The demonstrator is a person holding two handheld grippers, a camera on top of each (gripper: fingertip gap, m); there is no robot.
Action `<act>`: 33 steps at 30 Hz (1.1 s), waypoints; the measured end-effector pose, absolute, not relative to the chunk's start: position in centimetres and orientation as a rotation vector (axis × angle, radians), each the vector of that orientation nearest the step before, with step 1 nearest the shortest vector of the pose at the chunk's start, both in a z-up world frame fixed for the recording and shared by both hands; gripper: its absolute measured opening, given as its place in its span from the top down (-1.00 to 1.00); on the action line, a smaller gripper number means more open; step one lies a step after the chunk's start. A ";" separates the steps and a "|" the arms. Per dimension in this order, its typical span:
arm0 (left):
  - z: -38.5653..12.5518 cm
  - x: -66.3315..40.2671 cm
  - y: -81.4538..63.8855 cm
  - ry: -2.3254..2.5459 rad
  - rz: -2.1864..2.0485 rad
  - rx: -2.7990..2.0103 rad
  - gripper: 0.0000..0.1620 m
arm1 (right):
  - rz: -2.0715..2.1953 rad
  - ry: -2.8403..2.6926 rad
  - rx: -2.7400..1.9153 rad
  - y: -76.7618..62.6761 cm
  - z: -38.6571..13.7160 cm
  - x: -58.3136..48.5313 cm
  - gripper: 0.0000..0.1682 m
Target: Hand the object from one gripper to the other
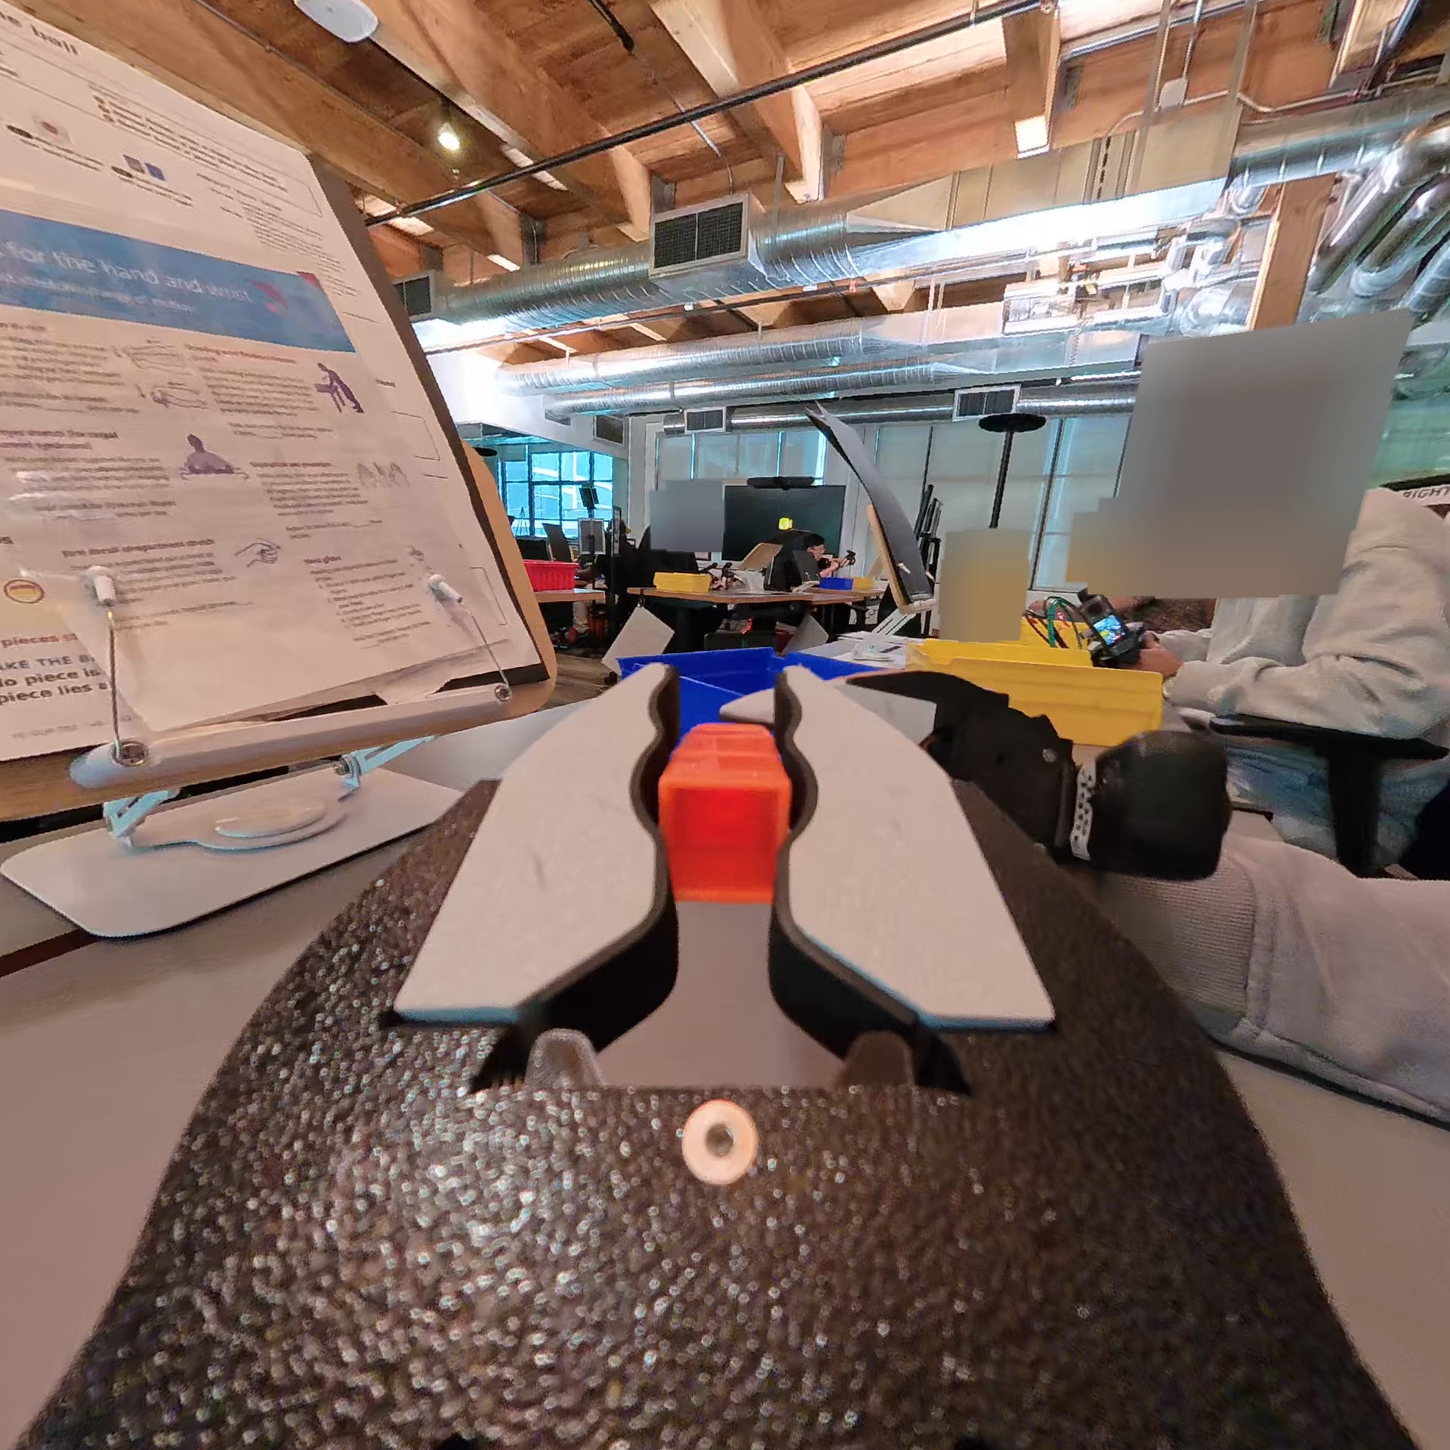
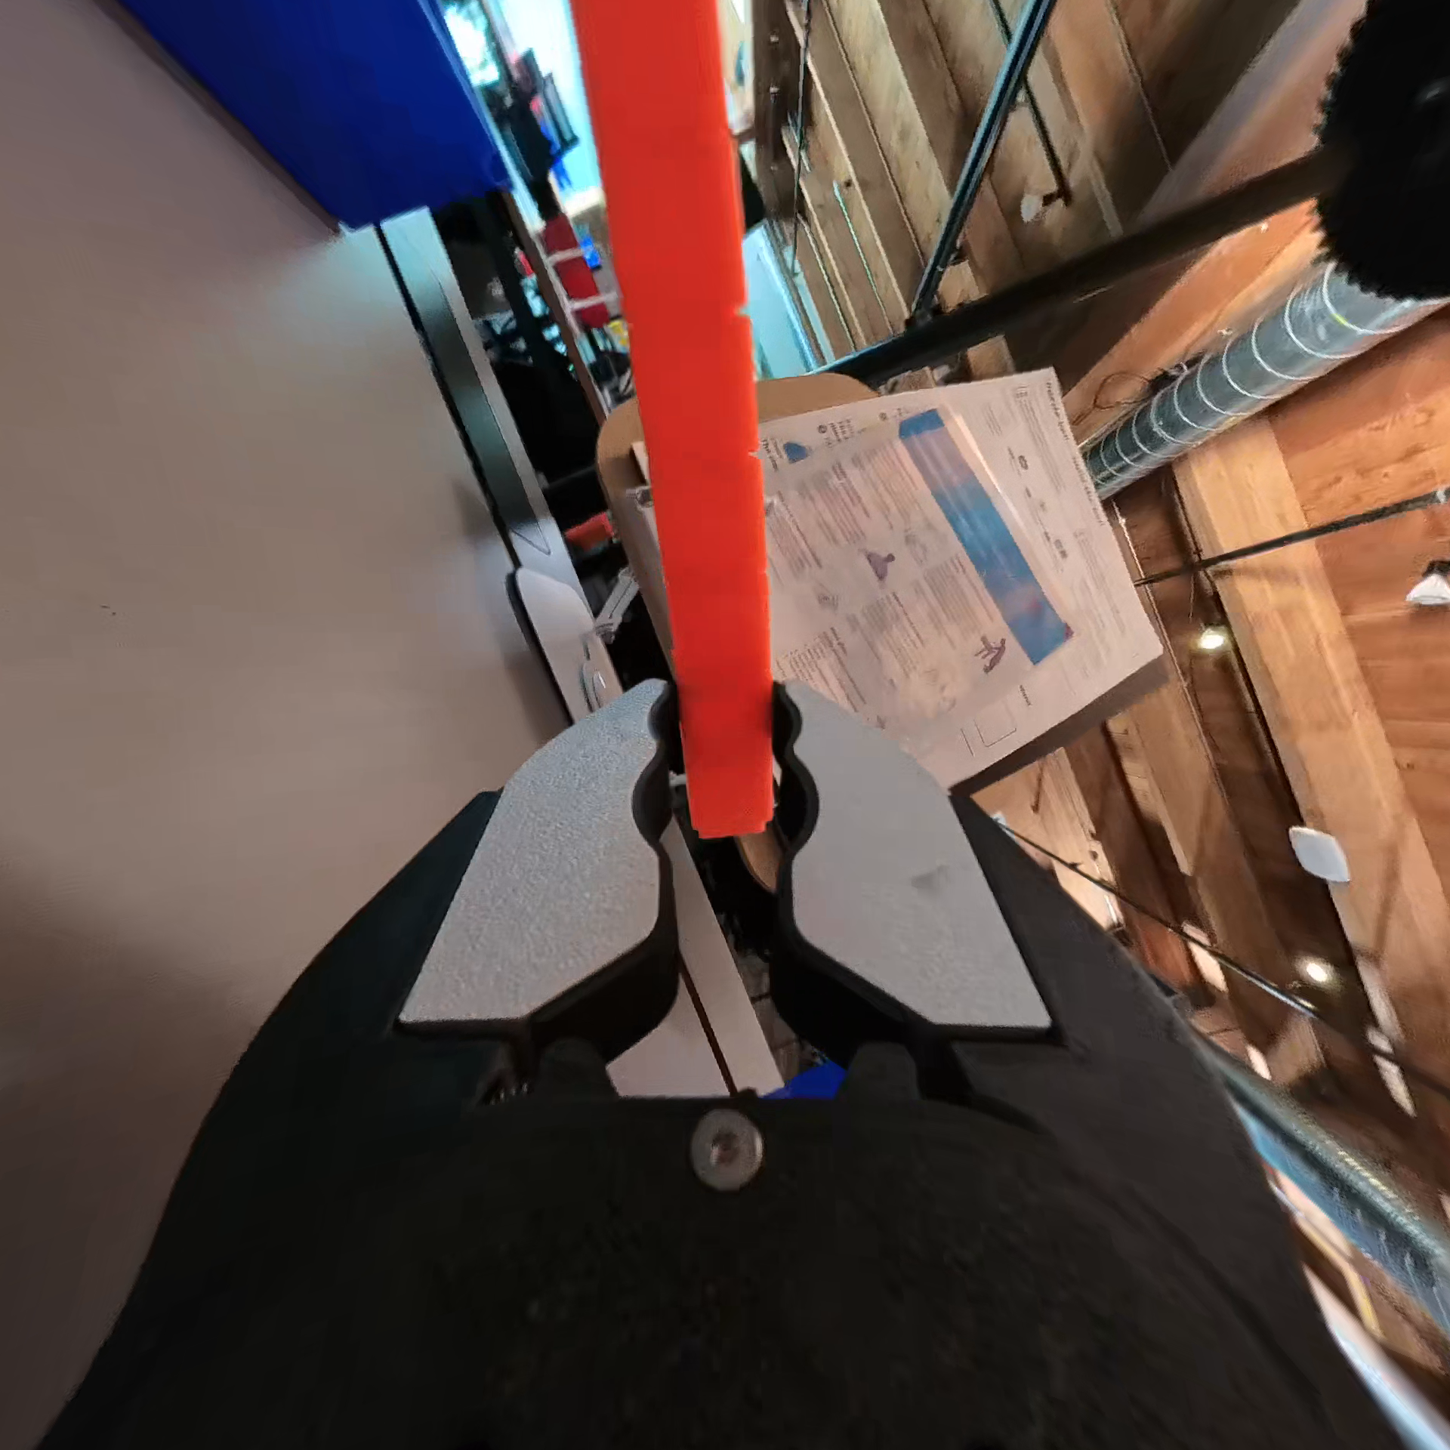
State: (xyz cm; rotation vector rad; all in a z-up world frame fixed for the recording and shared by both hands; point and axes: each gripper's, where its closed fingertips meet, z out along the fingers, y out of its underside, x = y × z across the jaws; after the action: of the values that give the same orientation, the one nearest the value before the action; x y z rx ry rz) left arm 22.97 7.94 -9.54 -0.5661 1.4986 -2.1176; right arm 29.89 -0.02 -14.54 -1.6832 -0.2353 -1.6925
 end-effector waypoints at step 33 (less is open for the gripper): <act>-15.2 25.3 6.7 1.810 -1.592 -0.591 0.73 | -0.262 0.224 -1.429 5.3 -13.0 23.5 0.30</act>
State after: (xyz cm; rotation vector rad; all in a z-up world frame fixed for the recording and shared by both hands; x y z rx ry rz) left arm 25.26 6.72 -15.22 -0.5913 1.8103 -1.5918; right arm 23.48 5.26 -12.98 -1.4286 0.2243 -0.2624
